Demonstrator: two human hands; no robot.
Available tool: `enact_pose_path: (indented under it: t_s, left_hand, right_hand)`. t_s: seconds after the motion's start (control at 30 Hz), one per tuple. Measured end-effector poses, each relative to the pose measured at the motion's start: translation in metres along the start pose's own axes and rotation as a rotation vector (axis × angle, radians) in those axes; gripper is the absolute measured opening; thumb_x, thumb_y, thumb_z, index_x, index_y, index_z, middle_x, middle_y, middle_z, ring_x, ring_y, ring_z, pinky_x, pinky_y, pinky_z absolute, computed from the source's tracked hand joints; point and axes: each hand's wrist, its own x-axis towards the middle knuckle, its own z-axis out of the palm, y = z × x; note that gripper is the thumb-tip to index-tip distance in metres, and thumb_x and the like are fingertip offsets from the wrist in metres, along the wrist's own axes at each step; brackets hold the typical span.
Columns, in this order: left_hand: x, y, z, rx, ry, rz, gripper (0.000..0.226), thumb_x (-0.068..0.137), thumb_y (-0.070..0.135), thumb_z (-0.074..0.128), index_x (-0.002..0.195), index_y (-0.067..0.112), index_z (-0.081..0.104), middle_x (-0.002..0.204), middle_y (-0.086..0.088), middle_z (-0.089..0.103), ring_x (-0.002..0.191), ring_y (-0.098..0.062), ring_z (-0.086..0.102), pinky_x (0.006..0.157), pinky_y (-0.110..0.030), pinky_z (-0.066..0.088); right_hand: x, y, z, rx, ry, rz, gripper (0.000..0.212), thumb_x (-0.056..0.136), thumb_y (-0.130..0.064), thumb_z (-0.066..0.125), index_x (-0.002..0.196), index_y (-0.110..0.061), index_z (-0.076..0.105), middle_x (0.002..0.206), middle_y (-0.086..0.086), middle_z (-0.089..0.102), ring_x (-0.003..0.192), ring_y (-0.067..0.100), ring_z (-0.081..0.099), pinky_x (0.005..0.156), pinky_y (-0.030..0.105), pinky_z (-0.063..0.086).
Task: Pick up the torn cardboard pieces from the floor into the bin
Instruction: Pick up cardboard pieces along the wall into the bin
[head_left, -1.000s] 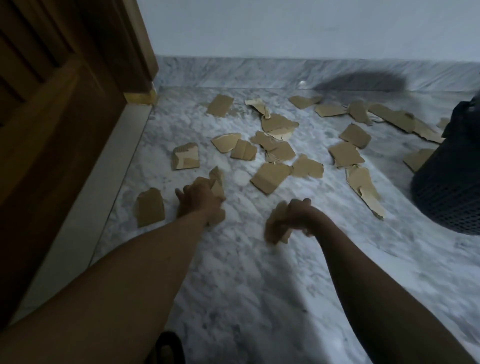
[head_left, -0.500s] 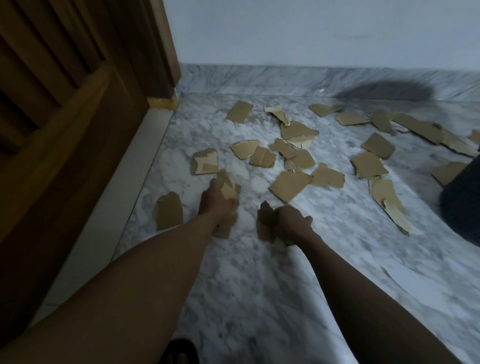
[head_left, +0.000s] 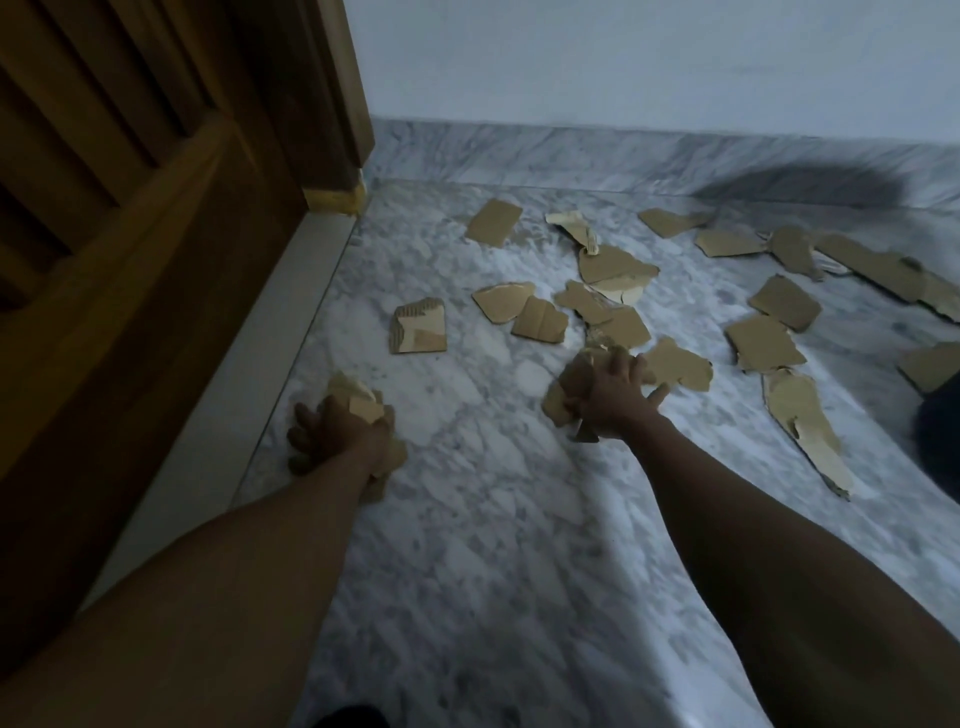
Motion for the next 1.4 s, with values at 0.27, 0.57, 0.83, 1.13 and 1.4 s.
enact_pose_path:
  t_s: [0.27, 0.57, 0.83, 1.13, 1.4]
  left_hand:
    - [0.005, 0.05, 0.008, 0.126, -0.108, 0.464, 0.061, 0.077, 0.049, 0.075, 0.128, 0.027, 0.05, 0.129, -0.009, 0.052, 0.119, -0.035, 0.041, 0.092, -0.041, 0.042]
    - [0.046, 0.093, 0.027, 0.011, -0.29, 0.479, 0.1, 0.07, 0.054, 0.079, 0.152, 0.039, 0.023, 0.147, -0.018, 0.032, 0.127, -0.04, 0.043, 0.107, -0.043, 0.041]
    - [0.071, 0.115, 0.038, 0.219, -0.275, 0.624, 0.099, 0.073, 0.051, 0.081, 0.151, 0.019, 0.029, 0.162, -0.011, -0.016, 0.149, -0.036, 0.006, 0.118, -0.041, 0.028]
    - [0.091, 0.135, 0.043, 0.145, -0.364, 0.573, 0.14, 0.064, 0.058, 0.084, 0.156, 0.021, -0.014, 0.164, -0.008, 0.008, 0.148, -0.033, 0.019, 0.119, -0.049, 0.02]
    - [0.078, 0.15, 0.034, 0.385, -0.394, 0.539, 0.127, 0.057, 0.083, 0.07, 0.154, 0.019, 0.019, 0.16, -0.008, 0.011, 0.148, -0.031, 0.014, 0.116, -0.044, 0.03]
  right_hand:
    - [0.001, -0.019, -0.01, -0.107, 0.188, -0.18, 0.046, 0.087, -0.023, 0.064, 0.128, -0.017, 0.044, 0.126, 0.018, 0.047, 0.115, 0.037, 0.051, 0.095, 0.051, 0.042]
    - [0.036, -0.047, -0.004, -0.012, 0.213, -0.33, 0.016, 0.089, -0.015, 0.055, 0.104, -0.009, 0.059, 0.118, 0.013, 0.049, 0.102, 0.033, 0.055, 0.074, 0.039, 0.048]
    - [0.111, -0.073, -0.049, -0.277, -0.045, -0.29, 0.029, 0.092, -0.009, 0.053, 0.12, -0.005, 0.06, 0.157, 0.027, 0.022, 0.142, 0.045, 0.028, 0.11, 0.058, 0.034]
    - [0.085, -0.07, -0.043, -0.017, 0.067, -0.323, 0.038, 0.092, -0.015, 0.056, 0.124, -0.008, 0.037, 0.106, 0.016, 0.06, 0.095, 0.035, 0.059, 0.086, 0.052, 0.049]
    - [0.1, -0.013, -0.067, 0.076, -0.029, -0.038, 0.055, 0.091, -0.042, 0.064, 0.133, -0.01, 0.052, 0.143, 0.013, 0.046, 0.128, 0.035, 0.043, 0.107, 0.045, 0.038]
